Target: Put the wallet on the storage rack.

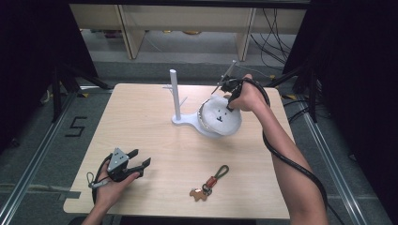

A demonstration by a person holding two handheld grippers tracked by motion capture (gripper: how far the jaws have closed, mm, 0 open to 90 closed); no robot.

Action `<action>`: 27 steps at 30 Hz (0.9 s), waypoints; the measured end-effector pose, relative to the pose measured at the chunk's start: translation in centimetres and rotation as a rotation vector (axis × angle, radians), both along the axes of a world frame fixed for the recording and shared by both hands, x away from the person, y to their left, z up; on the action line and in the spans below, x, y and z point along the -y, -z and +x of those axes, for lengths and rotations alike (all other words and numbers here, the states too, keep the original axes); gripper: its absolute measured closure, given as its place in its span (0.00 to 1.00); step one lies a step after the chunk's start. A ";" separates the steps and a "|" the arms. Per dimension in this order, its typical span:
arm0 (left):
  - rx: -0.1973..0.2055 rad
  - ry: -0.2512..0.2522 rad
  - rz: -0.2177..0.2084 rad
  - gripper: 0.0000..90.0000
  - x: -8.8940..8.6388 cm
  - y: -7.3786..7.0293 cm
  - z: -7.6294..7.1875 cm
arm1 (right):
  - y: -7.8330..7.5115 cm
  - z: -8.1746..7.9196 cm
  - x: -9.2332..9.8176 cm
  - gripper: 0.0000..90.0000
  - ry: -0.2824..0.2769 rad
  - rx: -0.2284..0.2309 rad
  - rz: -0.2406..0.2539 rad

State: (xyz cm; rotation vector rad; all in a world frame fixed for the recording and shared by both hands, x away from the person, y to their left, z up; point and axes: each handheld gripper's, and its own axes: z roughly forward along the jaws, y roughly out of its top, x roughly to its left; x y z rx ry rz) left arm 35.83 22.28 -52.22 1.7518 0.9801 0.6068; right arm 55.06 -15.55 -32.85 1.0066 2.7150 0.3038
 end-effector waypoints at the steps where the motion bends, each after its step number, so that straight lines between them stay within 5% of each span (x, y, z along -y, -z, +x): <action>1: 0.000 0.000 0.000 0.39 0.0 0.0 0.0 | 0.1 0.1 -0.1 0.91 0.007 -0.001 0.001; 27: 0.004 0.008 0.001 0.39 0.1 0.0 0.0 | 2.3 1.8 -1.9 0.89 0.063 0.024 -0.111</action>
